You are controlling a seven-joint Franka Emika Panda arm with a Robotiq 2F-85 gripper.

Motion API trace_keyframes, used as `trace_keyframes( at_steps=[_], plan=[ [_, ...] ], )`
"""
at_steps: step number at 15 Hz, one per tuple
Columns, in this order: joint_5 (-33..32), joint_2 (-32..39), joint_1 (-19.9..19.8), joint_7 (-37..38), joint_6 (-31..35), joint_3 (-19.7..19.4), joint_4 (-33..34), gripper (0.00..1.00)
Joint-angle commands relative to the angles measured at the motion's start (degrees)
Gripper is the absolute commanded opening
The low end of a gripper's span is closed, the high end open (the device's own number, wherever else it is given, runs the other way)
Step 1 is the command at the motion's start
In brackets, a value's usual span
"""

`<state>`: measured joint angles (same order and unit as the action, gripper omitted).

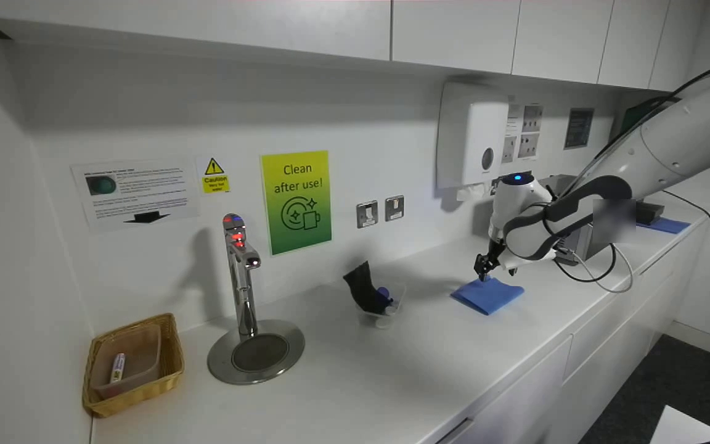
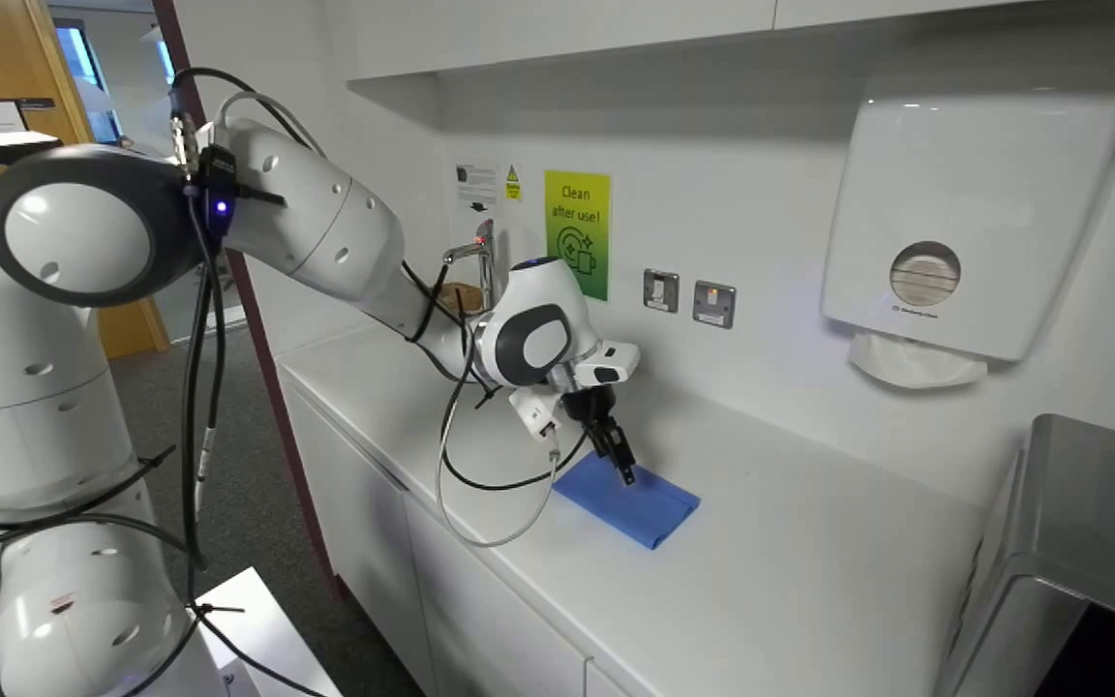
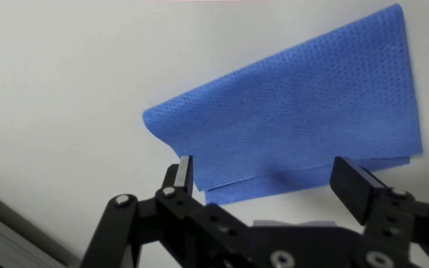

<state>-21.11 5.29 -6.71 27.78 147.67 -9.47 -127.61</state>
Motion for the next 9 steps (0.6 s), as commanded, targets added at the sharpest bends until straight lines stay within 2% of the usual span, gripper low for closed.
trace_keyframes(
  at_steps=[1, 3, 5, 6, 9],
  plan=[
    [14.2, 1.0, -2.0, -14.1, 8.0, 1.0, -1.7, 1.0],
    [24.4, 0.2, -7.5, -21.7, 7.1, 7.8, -2.9, 1.0],
    [34.5, 0.0, -7.7, -30.7, 4.6, 8.1, -1.9, 1.0],
    [37.5, -0.2, -6.3, -33.4, 3.6, 6.5, -1.5, 1.0],
    [42.8, -0.6, -6.5, -39.9, 0.7, 5.7, -0.7, 1.0]
  ],
)
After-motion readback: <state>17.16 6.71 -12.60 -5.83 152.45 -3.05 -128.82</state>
